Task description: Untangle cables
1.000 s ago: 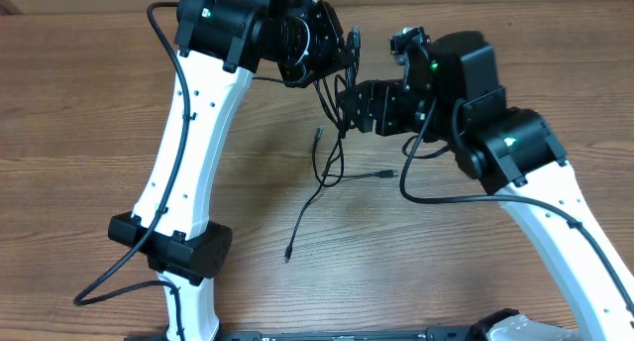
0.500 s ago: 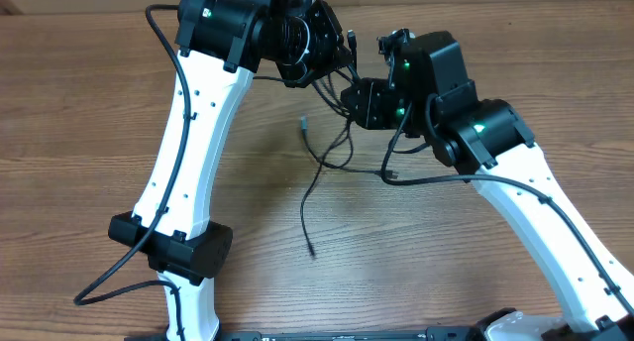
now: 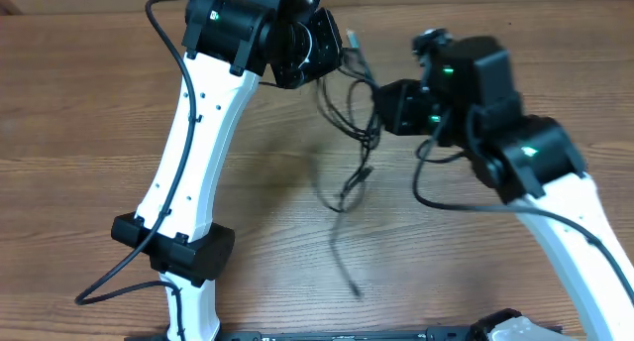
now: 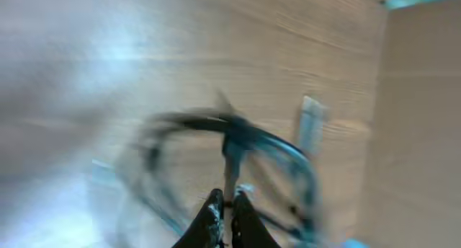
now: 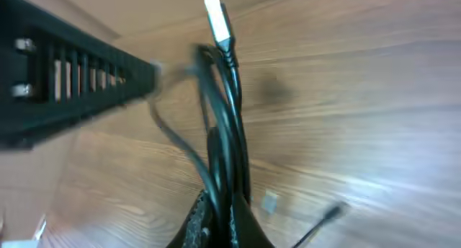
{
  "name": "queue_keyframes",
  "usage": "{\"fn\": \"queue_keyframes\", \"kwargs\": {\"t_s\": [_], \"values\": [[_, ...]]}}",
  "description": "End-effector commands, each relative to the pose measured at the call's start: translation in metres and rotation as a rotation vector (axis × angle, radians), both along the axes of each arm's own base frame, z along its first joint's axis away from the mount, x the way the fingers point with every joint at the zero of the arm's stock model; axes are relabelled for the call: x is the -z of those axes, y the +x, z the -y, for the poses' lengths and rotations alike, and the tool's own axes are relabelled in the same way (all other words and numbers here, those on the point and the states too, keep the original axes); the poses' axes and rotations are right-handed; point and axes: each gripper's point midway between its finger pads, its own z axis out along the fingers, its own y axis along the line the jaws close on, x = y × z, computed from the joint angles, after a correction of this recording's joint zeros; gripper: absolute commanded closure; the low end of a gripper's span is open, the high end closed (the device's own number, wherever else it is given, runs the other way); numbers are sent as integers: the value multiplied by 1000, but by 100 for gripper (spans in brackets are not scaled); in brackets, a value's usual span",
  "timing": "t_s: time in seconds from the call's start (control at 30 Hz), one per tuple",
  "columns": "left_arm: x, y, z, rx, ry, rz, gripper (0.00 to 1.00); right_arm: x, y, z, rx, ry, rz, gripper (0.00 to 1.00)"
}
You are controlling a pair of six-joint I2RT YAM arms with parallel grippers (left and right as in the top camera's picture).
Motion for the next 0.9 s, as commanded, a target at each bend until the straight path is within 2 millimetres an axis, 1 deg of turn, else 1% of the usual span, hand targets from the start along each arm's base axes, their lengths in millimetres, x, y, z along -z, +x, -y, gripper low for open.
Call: {"fn": "queue_keyframes", "kwargs": {"t_s": [0.0,0.07,0.13,0.2,0.3,0.37,0.47,0.57,0.67,0.73,0.8,0.87], "values": [[-9,20,-40,140,230,233,85,-17,-8,24,50,43,9,96],[-9,19,-39,208,256,263,74,-10,-10,23,43,42,-23,96],[-8,15,-36,271,262,278,67,-3,-11,23,41,34,-54,96],[-8,9,-30,348,249,293,64,0,-13,19,19,46,-74,96],[-8,-4,-17,470,199,305,60,-1,-16,13,-11,70,-83,96],[-6,-12,-9,540,163,310,58,-1,-16,13,-6,74,-87,96],[4,-16,-7,573,151,279,56,0,-15,19,11,71,-93,96],[17,-19,-7,587,150,240,56,6,-8,41,127,74,-137,96],[29,-21,-7,602,155,208,55,3,-1,67,210,102,-153,96],[35,-22,-7,609,157,190,52,-6,1,81,238,131,-146,96],[39,-26,-3,640,145,187,47,-22,2,97,262,169,-125,96],[42,-34,8,721,105,205,37,-38,0,108,267,209,-94,96]]}}
